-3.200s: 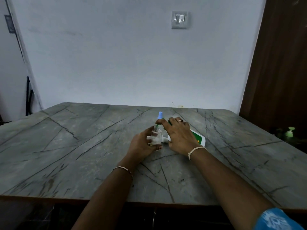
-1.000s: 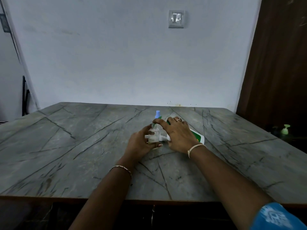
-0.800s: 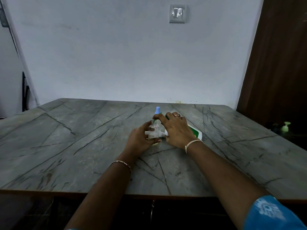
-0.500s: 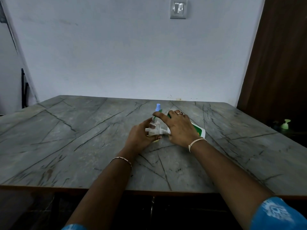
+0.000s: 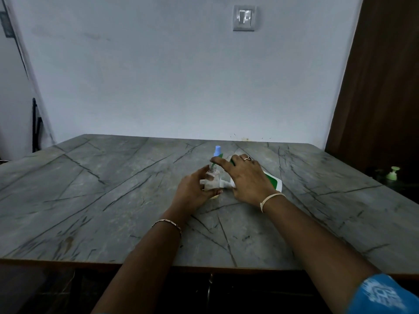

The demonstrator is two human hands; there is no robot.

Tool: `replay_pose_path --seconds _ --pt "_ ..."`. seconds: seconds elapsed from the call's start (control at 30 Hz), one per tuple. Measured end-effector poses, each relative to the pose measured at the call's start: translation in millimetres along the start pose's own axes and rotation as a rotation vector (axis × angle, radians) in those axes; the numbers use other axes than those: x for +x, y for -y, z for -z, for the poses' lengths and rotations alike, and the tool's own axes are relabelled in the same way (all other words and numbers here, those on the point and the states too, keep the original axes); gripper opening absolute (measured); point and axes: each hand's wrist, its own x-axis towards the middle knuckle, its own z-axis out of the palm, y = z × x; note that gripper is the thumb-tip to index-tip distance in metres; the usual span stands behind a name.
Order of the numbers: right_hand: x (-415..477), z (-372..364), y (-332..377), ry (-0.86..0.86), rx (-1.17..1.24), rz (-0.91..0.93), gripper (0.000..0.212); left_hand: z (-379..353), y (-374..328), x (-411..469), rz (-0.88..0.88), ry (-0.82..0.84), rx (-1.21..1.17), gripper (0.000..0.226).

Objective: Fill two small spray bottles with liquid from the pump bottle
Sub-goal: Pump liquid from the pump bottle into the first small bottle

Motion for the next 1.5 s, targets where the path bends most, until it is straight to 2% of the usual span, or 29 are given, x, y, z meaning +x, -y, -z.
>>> replay_pose_path --seconds 0.2,0.33,0.47,0.57,0.73,0.87,1.1,1.37,1.5 --pt "-3 11 -7 0.043 0.115 0.097 0.095 0 0 -1 0.011 -0.002 -0.011 0.085" --pt "-5 18 -12 0.099 0.173 0.127 0.107 0 0 0 0.004 -0.002 -0.006 0.084" --pt "-9 20 -19 0.128 0.251 0.083 0.111 0 -1 0 0.019 0.022 0.003 0.085" --pt "-6 15 -16 0.112 0.219 0.101 0.108 0 -1 0 0.02 0.016 0.004 0.084" --pt "-1 9 -11 0.147 0.222 0.027 0.124 -2 0 0 0.03 0.019 0.031 0.084" --pt "-2 4 -11 0.092 0.184 0.029 0.107 -1 0 0 0.025 0.011 0.021 0.083" --pt "4 2 -6 0.044 0.191 0.009 0.091 0 0 0 0.027 0.013 0.007 0.084" --pt "0 -3 -8 0.017 0.107 0.042 0.1 -1 0 1 0.019 0.007 -0.01 0.081" --pt "2 -3 -9 0.034 0.117 0.024 0.093 -2 0 2 0.029 0.01 0.002 0.083"
